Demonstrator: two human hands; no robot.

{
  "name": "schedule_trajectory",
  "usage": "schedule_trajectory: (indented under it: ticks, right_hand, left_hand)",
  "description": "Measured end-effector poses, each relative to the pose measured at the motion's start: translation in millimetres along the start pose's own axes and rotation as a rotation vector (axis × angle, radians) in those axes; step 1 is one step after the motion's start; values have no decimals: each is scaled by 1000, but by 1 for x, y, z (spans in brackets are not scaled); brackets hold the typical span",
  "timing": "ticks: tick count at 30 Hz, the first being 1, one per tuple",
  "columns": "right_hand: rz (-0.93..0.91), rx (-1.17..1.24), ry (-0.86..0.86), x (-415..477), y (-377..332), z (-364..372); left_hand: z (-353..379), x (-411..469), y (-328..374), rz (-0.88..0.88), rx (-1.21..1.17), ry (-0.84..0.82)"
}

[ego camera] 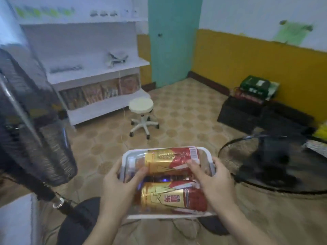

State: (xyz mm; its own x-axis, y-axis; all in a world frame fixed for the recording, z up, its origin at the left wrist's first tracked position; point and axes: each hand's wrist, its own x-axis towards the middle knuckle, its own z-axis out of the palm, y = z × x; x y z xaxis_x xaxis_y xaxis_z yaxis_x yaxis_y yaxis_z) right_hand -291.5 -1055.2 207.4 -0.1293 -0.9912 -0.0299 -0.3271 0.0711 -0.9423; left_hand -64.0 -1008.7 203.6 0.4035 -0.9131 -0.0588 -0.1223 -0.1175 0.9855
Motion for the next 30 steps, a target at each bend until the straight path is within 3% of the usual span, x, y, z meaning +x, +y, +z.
schedule_trajectory:
  ticks: [6,12,17,30]
  right_hand:
    - [21,-10,43,89,-92,-1]
    - [39,76,127,174,-137,16]
    - [72,56,260,249,-152,8]
    - [95,109,361,479,-165,18]
  left_hand:
    - [5,97,95,45,-16,-67]
    - [22,216,137,114,26,-110]
    - [71,299,171,114,62,-189]
    - [190,527,201,135,59,-316]
